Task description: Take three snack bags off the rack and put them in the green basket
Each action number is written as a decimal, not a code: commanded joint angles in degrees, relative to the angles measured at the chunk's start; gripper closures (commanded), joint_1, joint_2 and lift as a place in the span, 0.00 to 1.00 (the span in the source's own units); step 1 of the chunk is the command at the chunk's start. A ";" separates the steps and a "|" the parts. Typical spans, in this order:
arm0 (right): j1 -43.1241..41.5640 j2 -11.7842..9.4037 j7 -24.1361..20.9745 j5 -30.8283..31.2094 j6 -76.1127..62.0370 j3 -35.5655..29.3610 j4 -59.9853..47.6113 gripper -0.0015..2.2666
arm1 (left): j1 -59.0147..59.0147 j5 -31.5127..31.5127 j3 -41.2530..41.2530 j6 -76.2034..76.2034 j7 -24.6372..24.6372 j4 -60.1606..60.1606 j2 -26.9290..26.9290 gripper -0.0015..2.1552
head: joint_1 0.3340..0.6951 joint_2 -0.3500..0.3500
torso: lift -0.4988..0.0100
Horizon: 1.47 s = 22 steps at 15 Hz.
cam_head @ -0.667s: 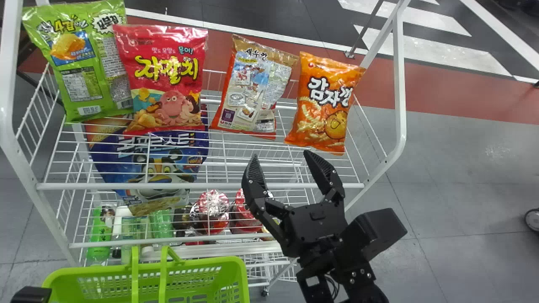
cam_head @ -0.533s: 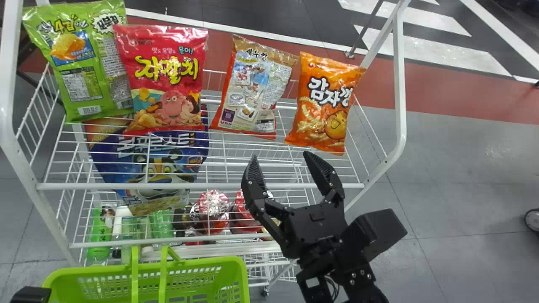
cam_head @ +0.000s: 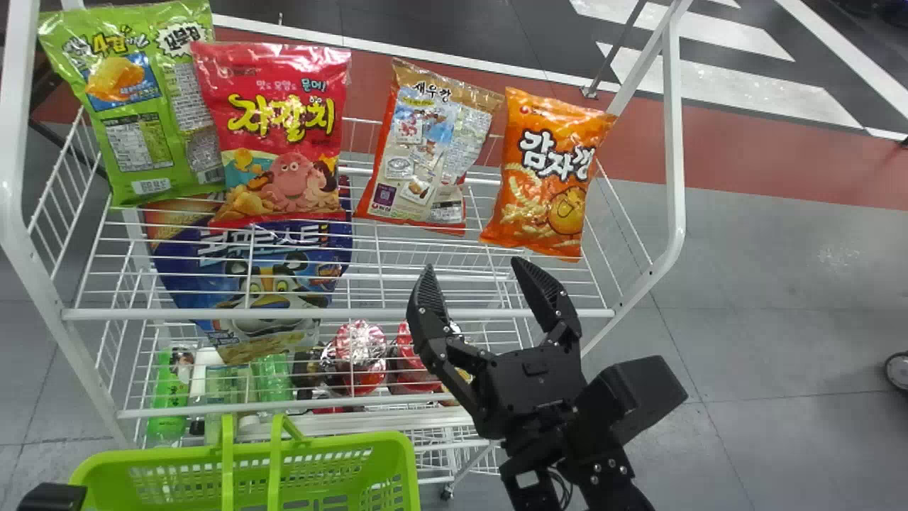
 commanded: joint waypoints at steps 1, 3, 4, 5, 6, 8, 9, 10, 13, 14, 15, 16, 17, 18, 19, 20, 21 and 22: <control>-0.70 0.09 0.00 0.00 0.09 0.11 0.44 0.04 | 0.12 0.00 0.00 0.00 0.00 0.00 0.00 0.89 | 1.00 0.01 | 0.93; -5.54 0.17 0.09 0.17 0.97 1.16 3.16 0.04 | 0.21 -0.18 -0.26 -0.18 0.09 0.09 -0.26 0.89 | 1.00 0.01 | 0.93; -9.67 0.26 0.09 -0.27 4.66 2.13 4.92 0.04 | 0.12 -0.44 -0.53 -0.18 0.09 0.09 -0.35 0.89 | 1.00 0.01 | 0.93; -14.41 0.26 0.09 -0.44 8.53 3.62 7.56 0.04 | 0.03 -0.53 -0.79 -0.18 0.26 0.26 -0.44 0.89 | 1.00 0.03 | 0.93; -18.72 0.53 0.00 -0.53 10.64 4.77 10.37 0.04 | -0.06 -0.61 -0.97 -0.18 0.53 0.35 -0.44 0.89 | 1.00 0.07 | 0.93; -27.25 2.20 0.09 -0.53 14.16 6.26 16.52 0.04 | -0.14 -1.14 -1.41 -0.53 0.79 0.52 -0.44 0.89 | 1.00 0.14 | 0.93; -30.67 3.34 0.18 -1.14 15.74 6.35 19.16 0.04 | -0.23 -1.14 -1.41 -0.70 0.79 0.79 -0.44 0.89 | 1.00 0.17 | 0.93; -34.28 3.43 0.26 -2.55 16.44 6.96 22.59 0.04 | -0.23 -1.14 -1.41 -1.05 0.88 0.96 -0.44 0.89 | 1.00 0.22 | 0.93; -43.33 3.51 4.04 -8.26 16.09 8.19 32.52 0.04 | -0.41 -1.14 -0.88 -1.41 0.88 1.23 -0.44 0.89 | 1.00 0.28 | 0.93; -45.44 3.43 6.06 -10.46 16.09 8.28 34.72 0.04 | -0.67 -1.14 -0.88 -1.58 0.88 1.49 -0.44 0.89 | 1.00 0.31 | 0.93; -46.67 3.51 7.65 -12.04 15.91 8.28 36.30 0.04 | -0.85 -1.14 -0.88 -1.58 0.88 1.76 -0.44 0.89 | 1.00 0.33 | 0.93; -47.90 3.51 8.44 -13.27 15.74 8.28 37.44 0.04 | -1.11 -1.14 -0.97 -1.58 0.88 1.84 -0.44 0.89 | 1.00 0.37 | 0.93; -48.87 3.60 8.97 -13.45 15.91 8.54 38.76 0.04 | -1.38 -1.14 -0.97 -1.58 0.97 2.02 -0.44 0.89 | 1.00 0.39 | 0.93; -49.83 3.60 8.97 -13.45 16.09 8.72 39.73 0.04 | -1.73 -1.14 -0.97 -1.58 0.97 2.28 -0.44 0.89 | 1.00 0.39 | 0.93; -50.54 3.60 9.67 -13.54 16.26 8.72 40.78 0.04 | -2.43 -0.97 -1.06 -1.58 0.97 2.72 -0.35 0.89 | 1.00 0.40 | 0.93; -51.15 3.60 10.37 -13.45 17.49 8.63 41.22 0.04 | -3.13 -0.79 -1.41 -1.58 0.97 3.34 -0.09 0.89 | 1.00 0.41 | 0.93; -51.85 3.60 10.72 -13.45 18.73 8.72 41.75 0.04 | -3.40 -0.79 -1.49 -1.58 0.97 3.51 -0.09 0.89 | 1.00 0.41 | 0.93; -52.47 3.60 11.16 -13.36 19.78 9.07 42.10 0.04 | -3.48 -0.70 -1.58 -1.58 0.97 3.60 0.00 0.89 | 1.00 0.41 | 0.93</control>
